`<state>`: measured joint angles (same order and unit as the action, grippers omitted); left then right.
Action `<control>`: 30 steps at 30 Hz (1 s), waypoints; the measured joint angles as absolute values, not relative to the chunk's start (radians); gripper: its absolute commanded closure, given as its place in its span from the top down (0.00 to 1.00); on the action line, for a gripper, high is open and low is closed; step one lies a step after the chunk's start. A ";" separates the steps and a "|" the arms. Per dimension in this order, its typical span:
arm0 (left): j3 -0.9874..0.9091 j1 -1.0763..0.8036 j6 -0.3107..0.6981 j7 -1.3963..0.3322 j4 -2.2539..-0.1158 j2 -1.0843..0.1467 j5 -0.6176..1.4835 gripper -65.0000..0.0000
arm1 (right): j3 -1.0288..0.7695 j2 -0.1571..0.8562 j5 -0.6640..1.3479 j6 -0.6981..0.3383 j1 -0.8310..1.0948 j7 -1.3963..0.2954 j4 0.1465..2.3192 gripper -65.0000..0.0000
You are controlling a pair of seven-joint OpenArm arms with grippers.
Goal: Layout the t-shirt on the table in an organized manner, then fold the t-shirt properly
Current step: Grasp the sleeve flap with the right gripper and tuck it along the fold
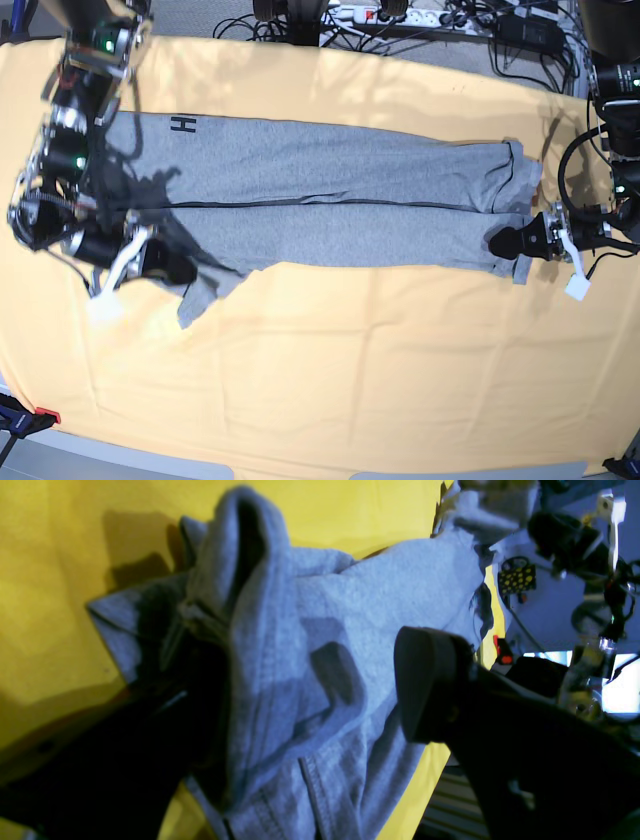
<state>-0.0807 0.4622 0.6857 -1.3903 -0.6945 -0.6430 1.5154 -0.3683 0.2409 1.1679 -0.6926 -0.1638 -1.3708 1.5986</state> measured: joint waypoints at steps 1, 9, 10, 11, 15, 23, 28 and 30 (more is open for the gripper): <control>-0.081 0.462 0.686 -1.391 -0.694 -0.643 1.515 0.76 | -0.368 0.251 1.171 -0.693 -0.130 -1.372 1.648 0.00; -0.081 0.461 0.690 -1.389 -0.694 -0.643 1.515 0.76 | -0.368 0.331 1.176 -0.693 0.133 -1.373 2.019 0.00; -0.081 0.462 0.690 -1.389 -0.694 -0.643 1.515 0.76 | -0.368 0.336 1.179 -0.693 0.162 -1.374 2.059 0.00; -0.081 0.462 0.690 -1.389 -0.694 -0.643 1.515 0.76 | -0.370 0.338 1.178 -0.693 0.189 -1.372 2.098 0.00; -0.081 0.463 0.690 -1.388 -0.693 -0.643 1.515 0.76 | -0.386 0.338 1.179 -0.693 0.269 -1.366 2.201 0.00; -0.081 0.463 0.690 -1.390 -0.693 -0.643 1.514 0.76 | -0.402 0.335 0.888 -0.694 0.271 -1.050 2.199 0.56; -0.081 0.462 0.690 -1.389 -0.694 -0.643 1.514 0.76 | -0.401 0.329 0.833 -0.675 0.237 -0.991 2.086 0.56; -0.081 0.463 0.690 -1.390 -0.693 -0.643 1.514 0.76 | -0.401 0.322 0.846 -0.670 0.196 -0.989 2.008 0.56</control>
